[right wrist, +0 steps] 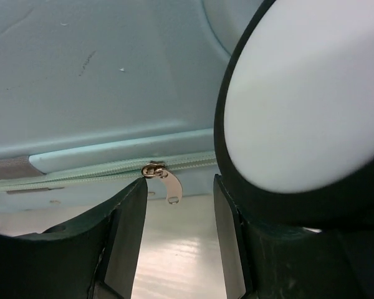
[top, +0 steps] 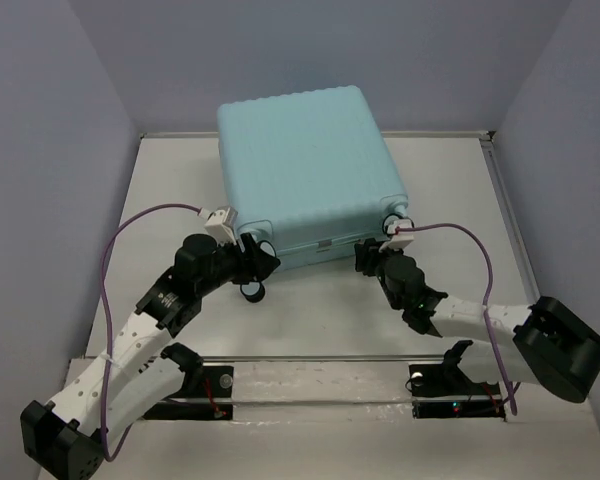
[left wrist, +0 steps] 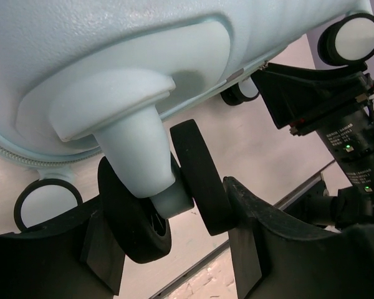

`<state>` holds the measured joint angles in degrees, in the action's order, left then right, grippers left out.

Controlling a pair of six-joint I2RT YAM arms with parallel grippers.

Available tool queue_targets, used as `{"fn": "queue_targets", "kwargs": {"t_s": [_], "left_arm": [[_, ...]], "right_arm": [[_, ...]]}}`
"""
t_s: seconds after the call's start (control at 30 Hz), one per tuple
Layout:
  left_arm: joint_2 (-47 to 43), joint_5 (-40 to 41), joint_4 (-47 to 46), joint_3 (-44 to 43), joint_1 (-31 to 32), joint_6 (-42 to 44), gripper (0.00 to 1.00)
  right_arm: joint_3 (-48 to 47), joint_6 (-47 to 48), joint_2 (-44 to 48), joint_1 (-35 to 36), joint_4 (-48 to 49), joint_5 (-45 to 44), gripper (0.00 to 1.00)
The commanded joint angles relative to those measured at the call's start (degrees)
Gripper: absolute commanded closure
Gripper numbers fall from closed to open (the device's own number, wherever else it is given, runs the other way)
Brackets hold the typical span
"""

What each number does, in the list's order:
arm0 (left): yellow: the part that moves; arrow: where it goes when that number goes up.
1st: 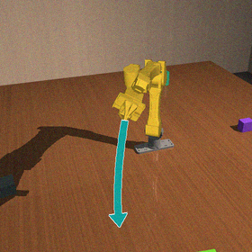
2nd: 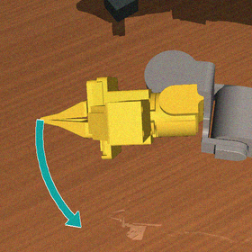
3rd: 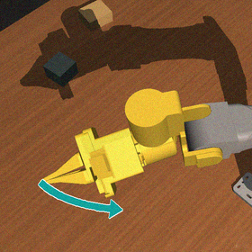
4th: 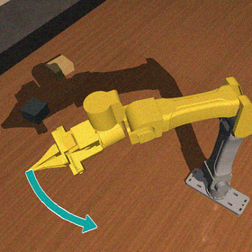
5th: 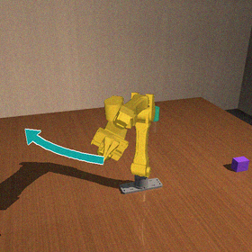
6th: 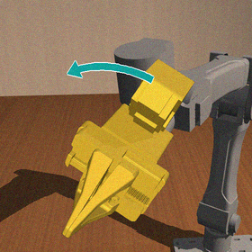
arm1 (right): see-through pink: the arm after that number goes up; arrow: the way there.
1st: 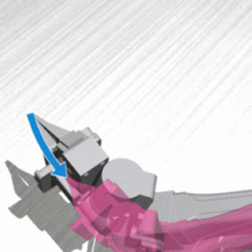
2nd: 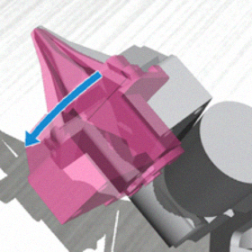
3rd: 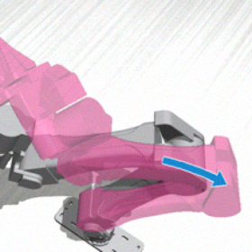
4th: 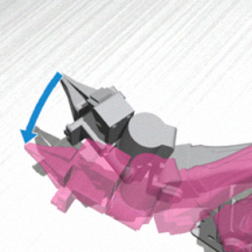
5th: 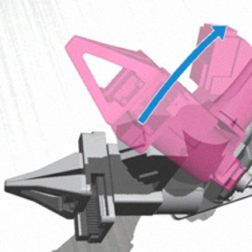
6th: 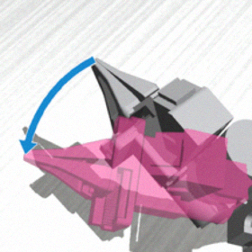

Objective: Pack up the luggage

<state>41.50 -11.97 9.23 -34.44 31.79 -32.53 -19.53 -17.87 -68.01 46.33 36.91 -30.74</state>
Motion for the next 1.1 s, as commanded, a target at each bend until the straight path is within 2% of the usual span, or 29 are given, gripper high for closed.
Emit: {"fn": "queue_targets", "kwargs": {"t_s": [0.0,0.17,0.23,0.27,0.33,0.37,0.4,0.43,0.53,0.57,0.63,0.67,0.7,0.77,0.87,0.97,1.07], "left_arm": [[-4.4,-17.48,-3.17,0.33,2.66,6.61,0.94],[-5.2,-19.05,-5.36,1.04,2.75,4.85,0.94],[-4.76,-20.37,-6.42,1.39,2.84,4.32,0.94],[-4.5,-20.64,-6.6,1.21,2.84,4.5,0.94],[-4.14,-20.82,-6.69,0.78,2.84,4.85,0.94],[-4.23,-20.82,-6.69,0.51,2.84,4.94,0.94],[-4.23,-20.64,-6.6,0.34,2.84,5.11,0.94],[-4.23,-20.81,-6.6,0.25,2.84,5.29,0.94],[-4.32,-20.47,-6.42,0.42,2.84,5.72,0.94],[-4.32,-19.94,-6.07,0.51,2.84,5.9,0.94],[-4.23,-19.76,-5.63,0.42,2.84,6.25,0.94],[-4.23,-19.59,-5.54,0.25,2.84,6.25,0.94],[-4.32,-19.33,-5.46,0.16,2.84,6.25,0.94],[-4.84,-18.45,-5.46,-0.19,2.84,5.9,0.94],[-5.37,-18.27,-5.54,-0.63,2.84,5.81,0.94],[-5.28,-18.71,-5.46,-0.72,2.84,5.9,0.94],[-5.55,-18.97,-5.11,-0.72,2.93,5.99,0.94]], "right_arm": [[-3.58,6.7,-5.72,-0.53,15.12,3.33,0.48],[-2.62,4.86,-12.75,-0.53,26.97,2.62,0.5],[-2.53,3.63,-16.18,-0.53,30.5,2.62,0.48],[-1.49,3.19,-17.15,-0.53,35.03,2.79,0.49],[0.8,3.71,-20.14,-0.53,42.51,3.41,0.55],[2.11,4.07,-20.49,-0.53,44.9,3.15,0.61],[2.3,4.59,-20.58,-0.53,46.05,3.06,0.62],[2.3,5.21,-20.24,-0.53,45.54,3.4,0.62],[3.0,6.61,-17.96,-0.53,44.31,3.67,0.75],[3.35,7.05,-16.12,-0.53,43.26,3.93,0.76],[3.45,7.23,-13.57,-0.53,40.11,4.02,0.71],[3.45,6.97,-12.16,-0.53,37.56,3.76,0.66],[3.71,6.36,-9.02,-0.53,33.54,3.67,0.52],[6.68,4.78,-5.58,-0.53,34.1,2.27,0.44],[9.16,5.11,-4.33,-0.53,35.08,-0.8,0.46],[5.48,7.67,-6.25,-0.53,32.18,-0.02,0.5],[4.15,8.55,-8.8,-0.53,33.49,-0.55,0.53]]}}
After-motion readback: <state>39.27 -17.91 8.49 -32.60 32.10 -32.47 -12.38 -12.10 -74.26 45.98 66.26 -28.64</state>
